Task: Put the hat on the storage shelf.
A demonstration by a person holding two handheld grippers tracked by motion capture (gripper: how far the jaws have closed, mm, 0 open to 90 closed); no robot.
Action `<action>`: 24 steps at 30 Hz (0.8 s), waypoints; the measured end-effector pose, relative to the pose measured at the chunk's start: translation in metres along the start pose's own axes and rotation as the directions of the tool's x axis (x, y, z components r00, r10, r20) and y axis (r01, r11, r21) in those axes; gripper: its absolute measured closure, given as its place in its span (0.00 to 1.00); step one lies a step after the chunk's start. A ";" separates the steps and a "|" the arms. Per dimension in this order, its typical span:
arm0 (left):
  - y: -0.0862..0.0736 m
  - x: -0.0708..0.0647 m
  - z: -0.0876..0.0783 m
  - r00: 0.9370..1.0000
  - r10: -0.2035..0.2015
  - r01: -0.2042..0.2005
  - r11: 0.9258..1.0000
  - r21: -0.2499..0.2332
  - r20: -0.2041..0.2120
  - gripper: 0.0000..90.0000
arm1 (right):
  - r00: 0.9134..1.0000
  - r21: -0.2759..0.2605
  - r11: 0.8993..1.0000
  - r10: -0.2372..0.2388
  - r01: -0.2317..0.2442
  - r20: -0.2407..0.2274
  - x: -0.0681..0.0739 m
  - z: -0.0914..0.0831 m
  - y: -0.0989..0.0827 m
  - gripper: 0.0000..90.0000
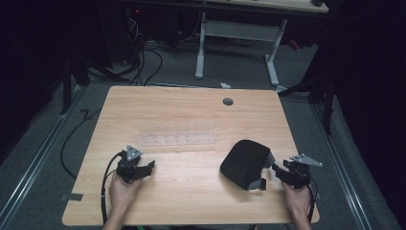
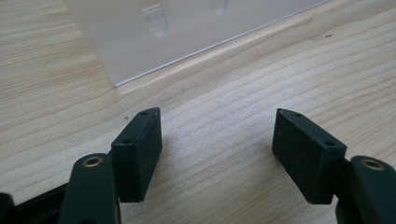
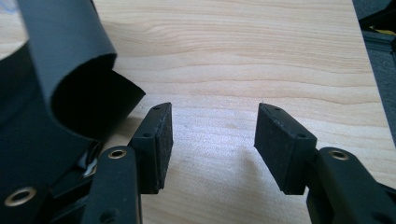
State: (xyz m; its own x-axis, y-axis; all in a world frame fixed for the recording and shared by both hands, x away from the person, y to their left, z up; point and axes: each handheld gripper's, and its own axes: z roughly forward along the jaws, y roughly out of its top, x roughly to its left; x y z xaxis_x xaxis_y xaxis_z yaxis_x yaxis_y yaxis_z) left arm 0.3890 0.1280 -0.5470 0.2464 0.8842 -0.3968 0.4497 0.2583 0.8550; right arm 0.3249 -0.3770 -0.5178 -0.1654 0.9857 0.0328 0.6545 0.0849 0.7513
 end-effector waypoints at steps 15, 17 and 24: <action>0.000 0.000 0.000 1.000 0.000 0.000 1.000 0.000 0.000 0.37 | 0.999 -0.061 0.998 0.004 -0.007 -0.046 0.005 -0.025 -0.004 0.49; 0.000 0.000 0.000 1.000 0.000 0.000 1.000 0.000 0.000 0.37 | 0.999 -0.072 0.997 -0.002 -0.002 -0.050 0.008 -0.030 -0.004 0.49; 0.000 0.000 0.000 1.000 0.001 -0.001 1.000 0.000 0.000 0.37 | 0.996 -0.097 0.995 -0.020 0.012 -0.085 0.014 -0.038 -0.001 0.47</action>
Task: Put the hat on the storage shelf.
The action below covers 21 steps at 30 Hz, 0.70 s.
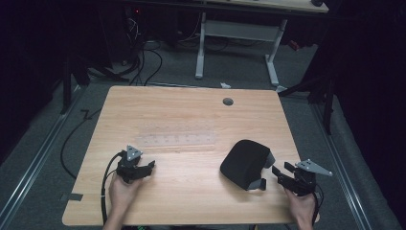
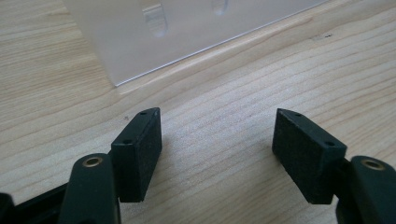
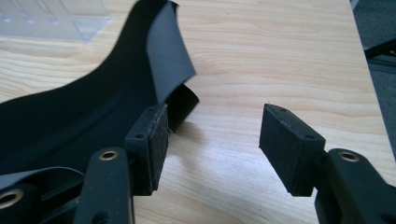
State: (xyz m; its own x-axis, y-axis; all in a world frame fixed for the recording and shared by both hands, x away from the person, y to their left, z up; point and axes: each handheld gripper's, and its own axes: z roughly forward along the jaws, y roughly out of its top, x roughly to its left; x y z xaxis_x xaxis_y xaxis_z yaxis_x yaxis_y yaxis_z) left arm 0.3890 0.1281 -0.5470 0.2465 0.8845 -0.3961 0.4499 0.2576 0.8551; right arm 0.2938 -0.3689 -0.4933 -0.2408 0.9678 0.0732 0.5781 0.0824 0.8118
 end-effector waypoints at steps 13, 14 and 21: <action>0.000 0.000 0.000 1.000 0.000 0.000 1.000 0.000 0.000 0.37 | 0.997 0.003 1.000 -0.021 0.022 -0.070 0.010 0.015 0.017 0.42; 0.000 0.000 0.000 1.000 0.000 0.000 1.000 0.000 0.000 0.37 | 0.997 0.006 1.000 -0.024 0.024 -0.071 0.010 0.018 0.019 0.42; 0.000 0.000 0.000 1.000 0.000 0.000 1.000 0.000 0.000 0.37 | 0.995 0.003 1.000 -0.016 0.016 -0.095 0.009 0.027 0.027 0.42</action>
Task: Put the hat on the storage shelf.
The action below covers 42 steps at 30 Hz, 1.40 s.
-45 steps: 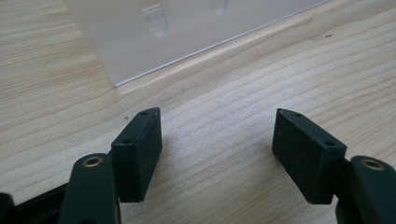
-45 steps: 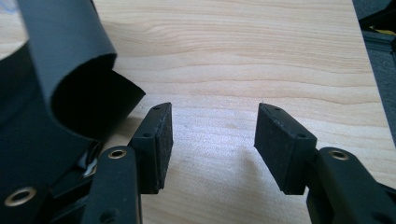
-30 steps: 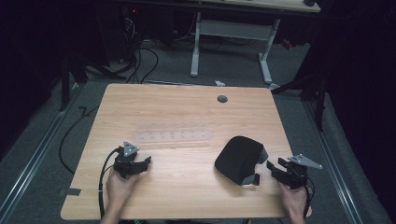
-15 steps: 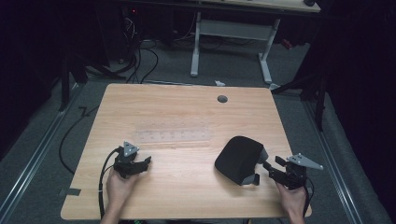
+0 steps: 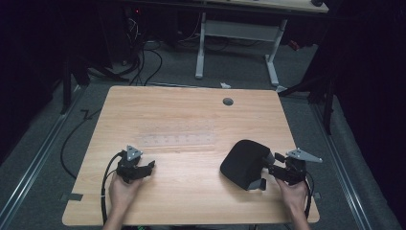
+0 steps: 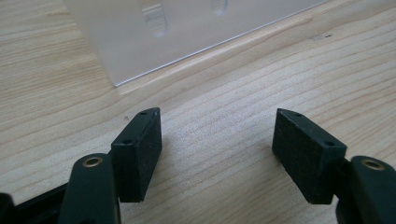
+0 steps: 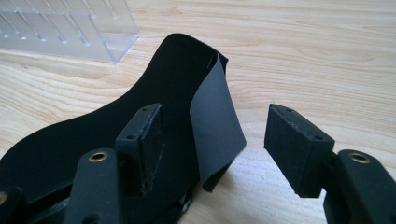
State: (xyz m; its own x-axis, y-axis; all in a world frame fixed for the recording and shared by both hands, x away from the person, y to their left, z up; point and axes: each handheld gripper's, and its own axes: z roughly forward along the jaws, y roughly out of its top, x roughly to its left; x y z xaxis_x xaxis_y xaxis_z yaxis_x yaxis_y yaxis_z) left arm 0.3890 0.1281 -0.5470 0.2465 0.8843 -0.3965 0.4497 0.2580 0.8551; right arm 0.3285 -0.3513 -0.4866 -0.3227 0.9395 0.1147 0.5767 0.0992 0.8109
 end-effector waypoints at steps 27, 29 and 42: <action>0.000 0.000 0.000 1.000 0.000 0.000 1.000 0.000 0.000 0.37 | 0.992 0.087 0.996 0.006 0.005 -0.129 0.001 0.042 0.011 0.55; 0.000 0.000 0.000 1.000 0.000 0.000 1.000 0.000 -0.001 0.37 | 0.991 0.092 0.996 0.005 0.008 -0.133 0.001 0.043 0.010 0.57; 0.000 0.000 0.000 1.000 0.000 0.000 1.000 0.000 0.000 0.37 | 0.967 0.086 0.996 0.011 0.011 -0.254 -0.008 0.034 0.004 0.82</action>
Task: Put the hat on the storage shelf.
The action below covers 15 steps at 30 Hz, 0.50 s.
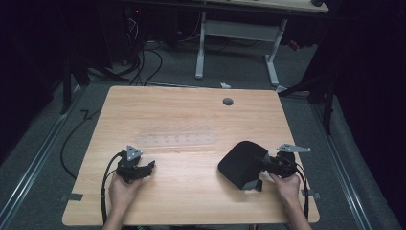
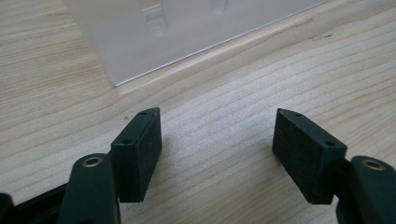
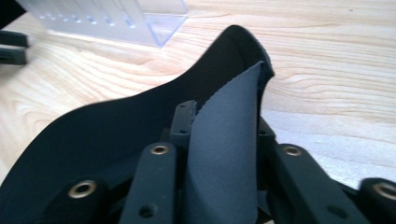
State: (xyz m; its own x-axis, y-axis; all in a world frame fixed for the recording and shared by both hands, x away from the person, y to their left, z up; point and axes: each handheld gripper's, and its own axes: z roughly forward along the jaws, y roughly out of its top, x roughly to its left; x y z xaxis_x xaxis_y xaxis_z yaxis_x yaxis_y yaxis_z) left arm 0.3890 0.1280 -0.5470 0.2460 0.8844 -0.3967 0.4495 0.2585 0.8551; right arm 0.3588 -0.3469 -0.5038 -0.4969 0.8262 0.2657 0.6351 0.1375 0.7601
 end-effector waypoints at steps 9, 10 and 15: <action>0.000 0.000 0.000 1.000 0.000 0.000 1.000 0.000 0.000 0.37 | 0.997 -0.019 0.999 -0.029 0.027 -0.074 0.004 -0.004 -0.002 0.93; 0.000 0.000 0.000 1.000 0.001 -0.001 1.000 0.000 0.000 0.37 | 0.996 -0.024 0.999 -0.029 0.027 -0.080 0.005 -0.006 -0.002 0.93; 0.000 0.000 0.000 1.000 0.000 0.000 1.000 0.000 0.001 0.37 | 0.995 -0.035 0.999 -0.034 0.031 -0.094 0.008 -0.010 -0.002 0.94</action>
State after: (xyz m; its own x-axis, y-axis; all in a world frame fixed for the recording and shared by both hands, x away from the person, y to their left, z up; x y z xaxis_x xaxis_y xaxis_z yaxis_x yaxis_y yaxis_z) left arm 0.3891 0.1278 -0.5470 0.2472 0.8840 -0.3968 0.4495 0.2581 0.8552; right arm 0.3471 -0.3461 -0.4972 -0.5717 0.7661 0.2937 0.5980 0.1440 0.7884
